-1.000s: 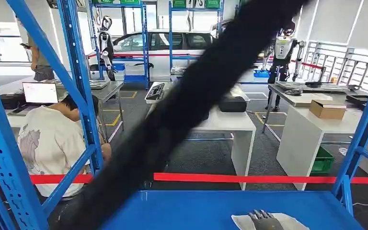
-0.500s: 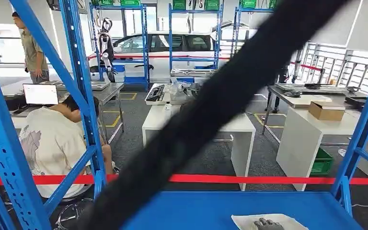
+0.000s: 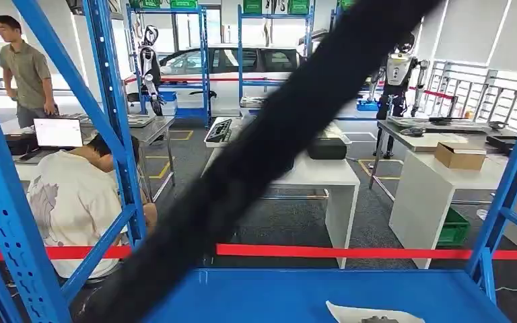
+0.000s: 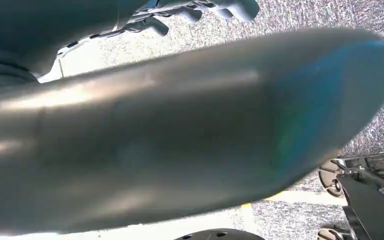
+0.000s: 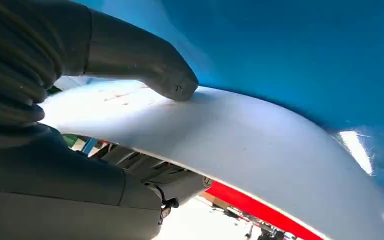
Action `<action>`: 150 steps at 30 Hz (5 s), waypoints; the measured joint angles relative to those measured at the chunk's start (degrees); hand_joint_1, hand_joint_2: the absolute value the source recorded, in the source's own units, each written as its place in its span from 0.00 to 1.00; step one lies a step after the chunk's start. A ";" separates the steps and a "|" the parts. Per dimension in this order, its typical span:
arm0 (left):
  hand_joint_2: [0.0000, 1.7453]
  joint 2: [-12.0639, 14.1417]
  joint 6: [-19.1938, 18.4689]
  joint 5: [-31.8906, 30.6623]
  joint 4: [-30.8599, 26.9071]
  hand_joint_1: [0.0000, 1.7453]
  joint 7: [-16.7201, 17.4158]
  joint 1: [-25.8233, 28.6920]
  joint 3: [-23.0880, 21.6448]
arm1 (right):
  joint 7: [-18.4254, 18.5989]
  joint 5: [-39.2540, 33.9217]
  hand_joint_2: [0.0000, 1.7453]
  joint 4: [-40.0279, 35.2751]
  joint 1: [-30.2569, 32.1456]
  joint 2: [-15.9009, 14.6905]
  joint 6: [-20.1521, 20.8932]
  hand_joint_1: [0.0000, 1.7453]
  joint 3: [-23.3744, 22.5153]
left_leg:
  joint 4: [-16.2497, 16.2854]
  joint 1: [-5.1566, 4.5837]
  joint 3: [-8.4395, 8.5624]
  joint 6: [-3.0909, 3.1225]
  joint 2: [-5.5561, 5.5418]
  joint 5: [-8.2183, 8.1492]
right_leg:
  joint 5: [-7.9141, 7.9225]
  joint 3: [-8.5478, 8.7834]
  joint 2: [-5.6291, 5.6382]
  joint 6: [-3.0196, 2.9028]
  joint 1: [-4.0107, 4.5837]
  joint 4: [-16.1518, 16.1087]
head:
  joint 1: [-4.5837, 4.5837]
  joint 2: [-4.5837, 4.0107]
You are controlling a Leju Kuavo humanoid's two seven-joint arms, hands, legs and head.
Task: Take the parts from the cabinet and place them on the table.
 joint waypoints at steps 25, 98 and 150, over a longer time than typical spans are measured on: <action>1.00 0.11 1.99 0.61 -0.02 0.00 -1.18 -0.24 1.68 | -0.04 -1.57 1.00 -3.55 4.08 0.68 -5.52 1.00 -7.07 | 0.00 -0.02 0.02 0.02 -0.09 -0.01 | -0.01 0.10 -0.09 0.00 0.00 0.00 | 0.00 0.00; 1.00 1.03 2.71 2.97 -0.37 0.00 -3.80 -1.17 6.38 | -5.62 4.07 1.00 -57.57 10.30 11.34 -24.04 1.00 -11.47 | 9.91 0.41 -6.38 -3.07 0.61 -7.58 | 2.30 -4.21 -0.26 -2.89 -0.04 1.55 | -0.35 0.09; 1.00 -0.13 3.50 0.50 -0.17 0.00 -1.62 -0.94 7.45 | -5.55 7.59 1.00 -56.76 13.70 11.08 -21.77 1.00 -17.18 | 0.38 0.40 -1.86 0.08 1.29 0.22 | 1.67 -3.86 -0.23 1.59 -0.61 7.75 | -0.42 0.09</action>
